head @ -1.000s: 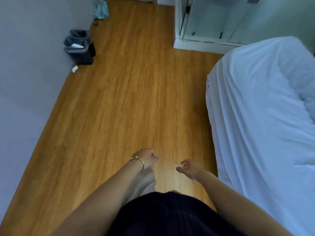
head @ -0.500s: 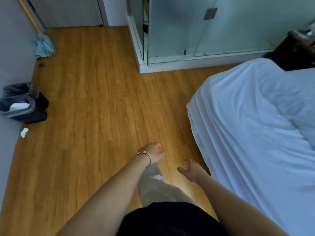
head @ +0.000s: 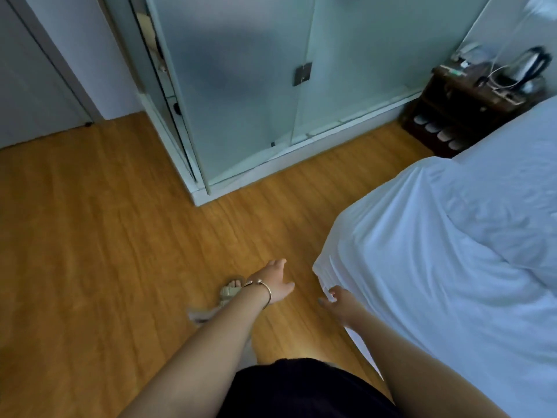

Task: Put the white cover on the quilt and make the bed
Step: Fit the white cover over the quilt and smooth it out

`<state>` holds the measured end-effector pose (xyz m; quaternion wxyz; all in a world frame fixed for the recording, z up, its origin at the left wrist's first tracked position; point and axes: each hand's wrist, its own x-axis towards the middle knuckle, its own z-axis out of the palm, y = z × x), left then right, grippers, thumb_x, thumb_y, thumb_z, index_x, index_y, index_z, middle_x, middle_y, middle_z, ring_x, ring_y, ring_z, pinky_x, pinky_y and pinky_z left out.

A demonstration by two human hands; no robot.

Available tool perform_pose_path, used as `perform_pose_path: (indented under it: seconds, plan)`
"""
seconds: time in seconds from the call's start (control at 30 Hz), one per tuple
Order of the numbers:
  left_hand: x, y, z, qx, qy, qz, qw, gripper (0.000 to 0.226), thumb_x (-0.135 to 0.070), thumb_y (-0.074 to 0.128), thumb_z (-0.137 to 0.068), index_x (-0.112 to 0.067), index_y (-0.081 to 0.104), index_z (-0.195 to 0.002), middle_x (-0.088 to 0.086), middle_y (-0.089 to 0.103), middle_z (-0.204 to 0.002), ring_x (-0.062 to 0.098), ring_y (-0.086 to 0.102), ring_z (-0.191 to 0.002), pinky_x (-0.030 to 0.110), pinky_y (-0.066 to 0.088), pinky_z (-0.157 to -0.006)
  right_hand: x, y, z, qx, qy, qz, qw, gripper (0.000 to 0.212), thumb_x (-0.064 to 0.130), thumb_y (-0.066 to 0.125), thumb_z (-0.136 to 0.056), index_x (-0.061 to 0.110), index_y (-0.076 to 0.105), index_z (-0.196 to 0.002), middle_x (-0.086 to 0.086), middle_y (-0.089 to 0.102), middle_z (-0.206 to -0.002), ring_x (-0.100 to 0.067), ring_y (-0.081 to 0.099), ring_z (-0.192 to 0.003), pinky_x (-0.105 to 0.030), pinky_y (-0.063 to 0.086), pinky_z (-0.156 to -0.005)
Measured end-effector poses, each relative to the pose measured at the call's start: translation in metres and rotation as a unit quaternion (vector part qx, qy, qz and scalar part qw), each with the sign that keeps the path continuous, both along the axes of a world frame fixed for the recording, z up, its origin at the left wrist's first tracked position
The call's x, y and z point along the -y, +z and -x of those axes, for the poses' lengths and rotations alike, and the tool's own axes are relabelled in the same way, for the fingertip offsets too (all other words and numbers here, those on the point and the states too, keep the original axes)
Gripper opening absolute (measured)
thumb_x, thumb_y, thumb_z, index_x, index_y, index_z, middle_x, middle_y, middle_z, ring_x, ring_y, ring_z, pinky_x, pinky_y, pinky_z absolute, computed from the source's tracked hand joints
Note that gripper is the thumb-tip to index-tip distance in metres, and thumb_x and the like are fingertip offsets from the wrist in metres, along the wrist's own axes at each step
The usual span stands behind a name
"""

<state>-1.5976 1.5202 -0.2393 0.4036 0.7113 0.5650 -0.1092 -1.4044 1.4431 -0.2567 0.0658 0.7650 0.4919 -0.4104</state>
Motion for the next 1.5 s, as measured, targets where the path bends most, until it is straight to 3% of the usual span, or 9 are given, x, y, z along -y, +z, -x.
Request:
perform_pose_path:
  seconds: [0.27,0.57,0.7,0.9,1.03,1.13,1.27,1.4,1.5]
  plan:
    - [-0.234,0.026,-0.085,0.018,-0.199,-0.001,0.98,0.066,-0.044,0.047,-0.095,-0.023,0.02,-0.152,-0.003,0.025,-0.157,0.023,0.042,-0.134,0.043,0.04,-0.106,-0.154,0.025,-0.034,0.041,-0.194,-0.013,0.98,0.062,0.05,0.048,-0.097,0.018,0.035,-0.148,-0.005,0.043,-0.149,-0.026,0.044,-0.134,-0.038,0.037,-0.109]
    - [-0.375,0.028,-0.241,0.016,-0.413,0.001,0.911,0.069,-0.039,0.05,-0.095,-0.02,0.019,-0.153,0.002,0.022,-0.158,0.025,0.039,-0.136,0.043,0.038,-0.109,-0.253,0.025,-0.105,0.027,-0.408,-0.031,0.912,0.065,0.051,0.049,-0.096,0.017,0.031,-0.149,-0.003,0.038,-0.152,-0.023,0.045,-0.132,-0.039,0.042,-0.105]
    - [-0.427,0.029,-0.35,0.017,-0.462,-0.015,0.886,0.068,-0.04,0.047,-0.096,-0.019,0.017,-0.153,0.001,0.018,-0.159,0.025,0.039,-0.136,0.041,0.039,-0.108,-0.288,0.01,-0.175,0.018,-0.537,-0.08,0.839,0.064,0.047,0.05,-0.097,0.017,0.029,-0.15,-0.003,0.037,-0.151,-0.022,0.046,-0.132,-0.038,0.042,-0.104]
    - [-0.458,0.028,-0.5,-0.029,-0.588,-0.008,0.808,0.043,-0.046,0.046,-0.093,-0.025,0.051,-0.13,0.0,0.058,-0.122,0.02,0.059,-0.104,0.037,0.051,-0.092,-0.312,0.013,-0.283,0.028,-0.714,-0.133,0.687,0.06,0.044,0.053,-0.096,0.013,0.035,-0.145,-0.006,0.044,-0.146,-0.024,0.05,-0.126,-0.042,0.043,-0.102]
    - [-0.458,0.029,-0.58,0.065,-0.639,-0.031,0.766,0.035,-0.034,0.039,-0.098,-0.027,0.05,-0.131,-0.004,0.059,-0.12,0.018,0.06,-0.105,0.029,0.048,-0.085,-0.321,0.019,-0.34,0.036,-0.777,-0.125,0.616,0.065,0.049,0.057,-0.093,0.011,0.039,-0.143,-0.009,0.044,-0.144,-0.024,0.051,-0.124,-0.04,0.042,-0.099]
    - [-0.444,0.028,-0.647,0.117,-0.704,-0.025,0.7,0.036,-0.033,0.04,-0.1,-0.029,0.046,-0.135,-0.007,0.055,-0.127,0.016,0.057,-0.109,0.03,0.046,-0.087,-0.332,0.016,-0.372,0.051,-0.847,-0.133,0.513,0.059,0.047,0.066,-0.087,0.008,0.045,-0.126,-0.011,0.05,-0.132,-0.027,0.054,-0.111,-0.039,0.045,-0.091]
    - [-0.415,0.02,-0.734,0.137,-0.812,0.016,0.566,0.037,-0.034,0.042,-0.1,-0.029,0.046,-0.137,-0.007,0.046,-0.139,0.014,0.049,-0.122,0.037,0.045,-0.099,-0.358,0.007,-0.405,0.084,-0.927,-0.147,0.334,0.094,0.052,0.073,-0.079,0.015,0.024,-0.149,-0.014,0.029,-0.147,-0.034,0.033,-0.134,-0.046,0.034,-0.107]
    - [-0.397,0.024,-0.783,0.152,-0.898,0.052,0.409,0.037,-0.03,0.045,-0.1,-0.025,0.048,-0.137,-0.004,0.04,-0.144,0.016,0.037,-0.133,0.039,0.037,-0.108,-0.392,0.006,-0.421,0.024,-0.975,-0.154,0.161,0.1,0.055,0.071,-0.079,0.04,0.004,-0.152,-0.011,0.007,-0.157,-0.035,0.031,-0.138,-0.046,0.031,-0.11]
    - [-0.385,0.027,-0.808,0.151,-0.954,0.067,0.25,0.044,-0.025,0.05,-0.098,-0.027,0.044,-0.142,-0.003,0.033,-0.151,0.016,0.029,-0.139,0.035,0.03,-0.113,-0.403,0.009,-0.435,-0.004,-0.989,-0.133,0.062,0.122,0.058,0.081,-0.066,0.037,-0.004,-0.152,-0.011,0.024,-0.156,-0.033,0.036,-0.137,-0.044,0.034,-0.108]
